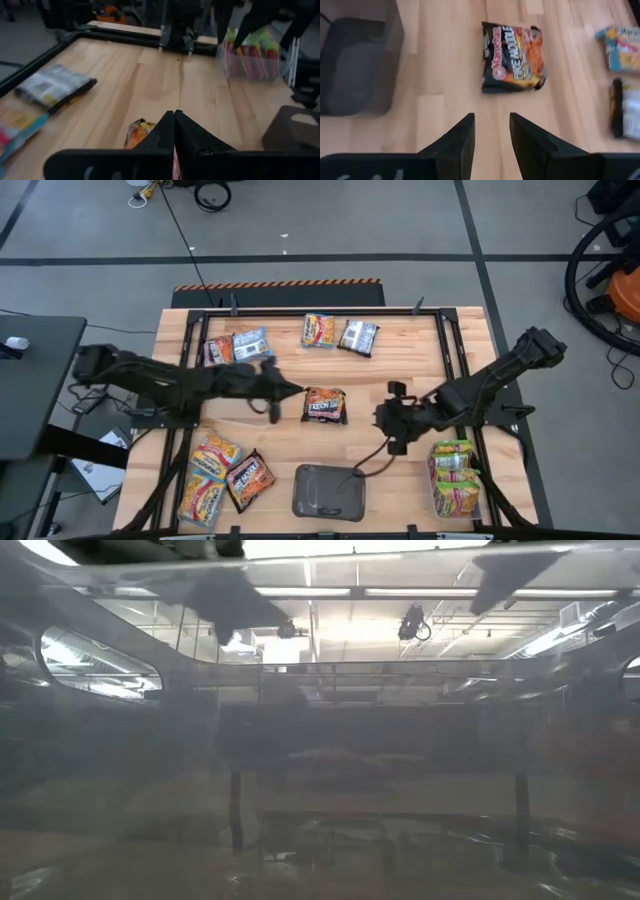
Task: Sort Maruchan noodles
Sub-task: Put the black noodle pack into the black bin
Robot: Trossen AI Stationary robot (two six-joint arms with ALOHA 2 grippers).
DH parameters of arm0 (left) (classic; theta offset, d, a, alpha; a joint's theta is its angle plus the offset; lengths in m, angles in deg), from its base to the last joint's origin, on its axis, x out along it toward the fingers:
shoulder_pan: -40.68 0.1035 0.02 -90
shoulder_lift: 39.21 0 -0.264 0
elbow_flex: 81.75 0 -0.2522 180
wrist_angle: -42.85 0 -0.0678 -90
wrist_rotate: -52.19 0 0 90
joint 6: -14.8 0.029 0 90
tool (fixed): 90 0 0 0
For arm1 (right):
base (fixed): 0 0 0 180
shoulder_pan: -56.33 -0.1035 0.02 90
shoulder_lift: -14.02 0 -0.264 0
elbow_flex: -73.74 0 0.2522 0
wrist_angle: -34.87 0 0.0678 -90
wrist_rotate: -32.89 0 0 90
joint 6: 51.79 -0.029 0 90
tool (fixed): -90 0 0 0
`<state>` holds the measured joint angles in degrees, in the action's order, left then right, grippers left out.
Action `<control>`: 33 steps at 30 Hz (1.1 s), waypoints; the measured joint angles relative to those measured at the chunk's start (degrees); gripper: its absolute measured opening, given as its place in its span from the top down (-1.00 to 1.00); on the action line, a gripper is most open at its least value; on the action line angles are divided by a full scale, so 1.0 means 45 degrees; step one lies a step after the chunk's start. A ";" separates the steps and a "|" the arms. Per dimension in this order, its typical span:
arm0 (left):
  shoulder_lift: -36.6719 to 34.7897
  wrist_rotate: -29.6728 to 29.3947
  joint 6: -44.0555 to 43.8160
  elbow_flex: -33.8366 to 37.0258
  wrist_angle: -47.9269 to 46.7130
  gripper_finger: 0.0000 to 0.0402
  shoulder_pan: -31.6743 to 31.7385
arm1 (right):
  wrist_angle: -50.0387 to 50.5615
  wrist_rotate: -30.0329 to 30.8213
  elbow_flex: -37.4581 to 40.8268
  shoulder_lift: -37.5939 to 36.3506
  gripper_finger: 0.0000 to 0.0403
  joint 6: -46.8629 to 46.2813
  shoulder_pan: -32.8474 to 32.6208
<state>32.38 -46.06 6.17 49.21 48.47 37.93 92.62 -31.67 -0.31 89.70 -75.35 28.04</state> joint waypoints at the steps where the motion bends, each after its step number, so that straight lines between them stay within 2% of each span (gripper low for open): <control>1: 0.0580 0.0112 0.0103 -0.0402 0.0011 0.93 0.0002 | 0.0011 0.0074 0.0149 -0.0130 0.37 -0.0426 -0.0200; 8: 0.4244 0.0115 0.0434 -0.3746 -0.0639 0.73 -0.0003 | 0.0853 0.0220 0.0457 -0.0871 0.37 -0.2624 -0.1544; 15: 0.7113 0.0088 0.0739 -0.6739 -0.2274 0.44 -0.0033 | 0.1173 0.0444 0.0453 -0.1035 0.37 -0.3440 -0.2122; 21: 0.8970 0.0091 0.0639 -0.7943 -0.2797 0.25 -0.0234 | 0.1081 0.0491 0.0452 -0.0926 0.37 -0.3440 -0.2138; 24: 0.9723 -0.0446 0.0570 -0.8548 -0.3793 0.19 -0.0260 | 0.1040 0.0745 0.0452 -0.0866 0.37 -0.3440 -0.2109; 29: 1.0265 -0.1496 0.0053 -0.9020 -0.4962 0.09 -0.0286 | 0.0657 0.1111 0.0452 -0.0797 0.37 -0.3449 -0.2090; 33: 1.0455 -0.1495 -0.0014 -0.9040 -0.5483 0.03 -0.0302 | 0.0182 0.1205 0.0456 -0.0782 0.37 -0.3493 -0.2090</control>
<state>79.43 -52.79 6.11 8.53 23.80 36.57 93.44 -26.24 1.74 86.18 -91.07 18.64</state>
